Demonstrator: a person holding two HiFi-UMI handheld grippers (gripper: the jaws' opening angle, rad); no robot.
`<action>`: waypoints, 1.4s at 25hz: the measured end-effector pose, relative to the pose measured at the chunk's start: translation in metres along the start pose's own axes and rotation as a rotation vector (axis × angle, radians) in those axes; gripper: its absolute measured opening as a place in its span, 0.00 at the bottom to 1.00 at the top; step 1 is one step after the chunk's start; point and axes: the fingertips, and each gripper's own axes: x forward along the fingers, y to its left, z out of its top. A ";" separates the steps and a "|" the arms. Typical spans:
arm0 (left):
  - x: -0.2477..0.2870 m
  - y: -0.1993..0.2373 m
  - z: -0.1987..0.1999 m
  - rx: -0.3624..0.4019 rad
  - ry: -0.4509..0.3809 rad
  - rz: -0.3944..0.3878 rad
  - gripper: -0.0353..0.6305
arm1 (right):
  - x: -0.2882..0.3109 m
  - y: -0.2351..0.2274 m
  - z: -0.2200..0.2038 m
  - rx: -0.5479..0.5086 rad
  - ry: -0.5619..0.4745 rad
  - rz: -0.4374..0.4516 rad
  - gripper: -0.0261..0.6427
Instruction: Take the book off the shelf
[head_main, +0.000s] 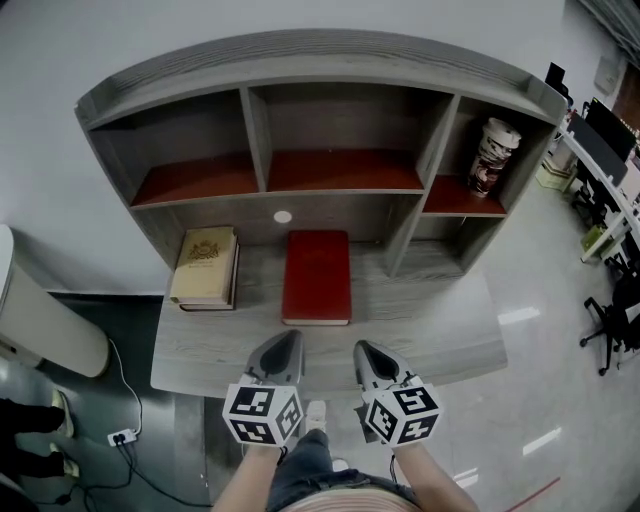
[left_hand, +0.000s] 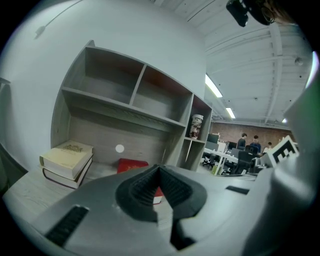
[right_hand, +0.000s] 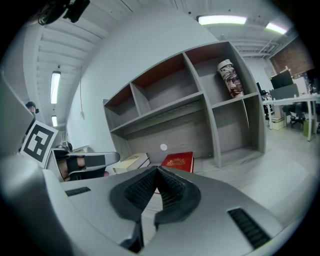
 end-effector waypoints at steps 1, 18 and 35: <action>0.004 0.004 0.001 -0.001 0.002 0.002 0.07 | 0.005 -0.001 0.001 0.001 0.002 -0.003 0.05; 0.070 0.066 0.012 0.008 0.082 0.024 0.07 | 0.087 -0.029 0.016 0.019 0.058 -0.068 0.05; 0.135 0.102 -0.011 -0.036 0.220 0.007 0.07 | 0.148 -0.061 0.008 0.038 0.173 -0.121 0.06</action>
